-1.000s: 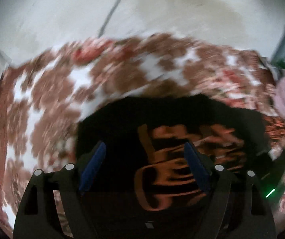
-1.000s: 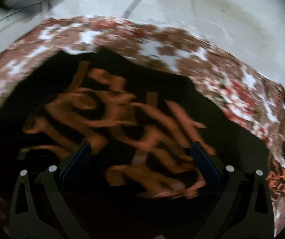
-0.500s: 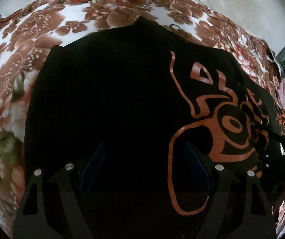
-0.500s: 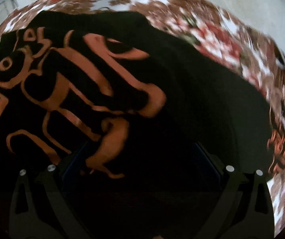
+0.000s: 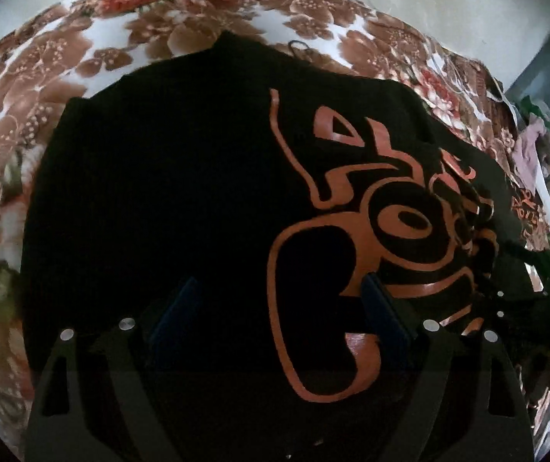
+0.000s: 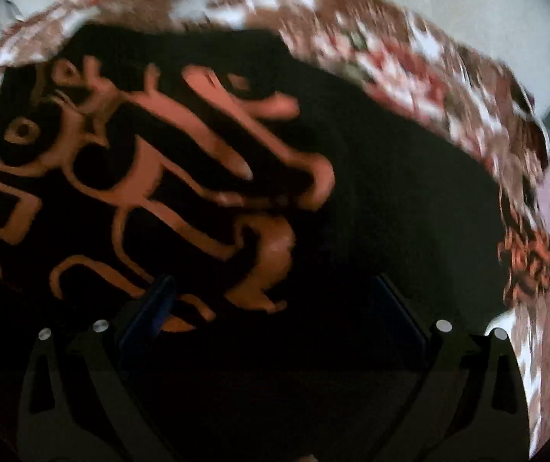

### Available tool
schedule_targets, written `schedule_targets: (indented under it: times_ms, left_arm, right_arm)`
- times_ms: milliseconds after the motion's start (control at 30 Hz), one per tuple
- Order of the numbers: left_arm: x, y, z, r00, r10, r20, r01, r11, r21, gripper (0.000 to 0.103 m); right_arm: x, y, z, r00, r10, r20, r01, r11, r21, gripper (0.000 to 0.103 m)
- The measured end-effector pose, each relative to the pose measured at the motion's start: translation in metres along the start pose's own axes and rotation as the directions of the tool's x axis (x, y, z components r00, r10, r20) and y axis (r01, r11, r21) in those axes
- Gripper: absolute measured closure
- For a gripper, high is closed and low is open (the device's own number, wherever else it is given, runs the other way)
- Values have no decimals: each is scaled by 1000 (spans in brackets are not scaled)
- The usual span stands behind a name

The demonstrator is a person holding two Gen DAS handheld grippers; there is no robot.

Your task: Fold large clothes

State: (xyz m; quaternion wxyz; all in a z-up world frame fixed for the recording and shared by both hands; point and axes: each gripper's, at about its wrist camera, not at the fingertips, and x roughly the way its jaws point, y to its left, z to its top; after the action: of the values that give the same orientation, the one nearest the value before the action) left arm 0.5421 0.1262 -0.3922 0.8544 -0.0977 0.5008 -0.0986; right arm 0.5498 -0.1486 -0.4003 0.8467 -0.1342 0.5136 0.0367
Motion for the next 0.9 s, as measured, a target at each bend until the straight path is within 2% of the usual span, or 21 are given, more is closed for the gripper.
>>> schedule_targets:
  times_ms: [100, 200, 400, 500, 633, 767, 900]
  left_arm:
    - [-24, -7, 0, 999, -11, 48, 10, 1000, 26, 18]
    - [-49, -16, 2, 999, 11, 47, -13, 998, 60, 18]
    - [-75, -42, 2, 998, 1, 65, -4, 999, 42, 16]
    - [-76, -70, -3, 996, 21, 91, -24, 999, 37, 15]
    - [-61, -126, -12, 997, 23, 78, -23, 1000, -3, 15]
    - [-38, -197, -17, 996, 28, 80, -30, 999, 21, 15]
    - [-4, -266, -13, 996, 58, 62, -61, 996, 58, 15]
  right_arm:
    - [-20, -9, -5, 1000, -7, 9, 6, 998, 61, 5]
    - [-41, -22, -8, 1000, -2, 27, 0, 995, 96, 5]
    - [-57, -71, -16, 997, 68, 47, -76, 981, 179, 5]
    - [-57, -117, -27, 995, 88, 45, -95, 975, 202, 5]
    - [-55, -190, -47, 994, 105, 29, -109, 966, 234, 5]
    - [-43, -291, -65, 989, 149, 1, -140, 928, 344, 5]
    - [-27, -374, -73, 995, 98, -18, -85, 927, 365, 5]
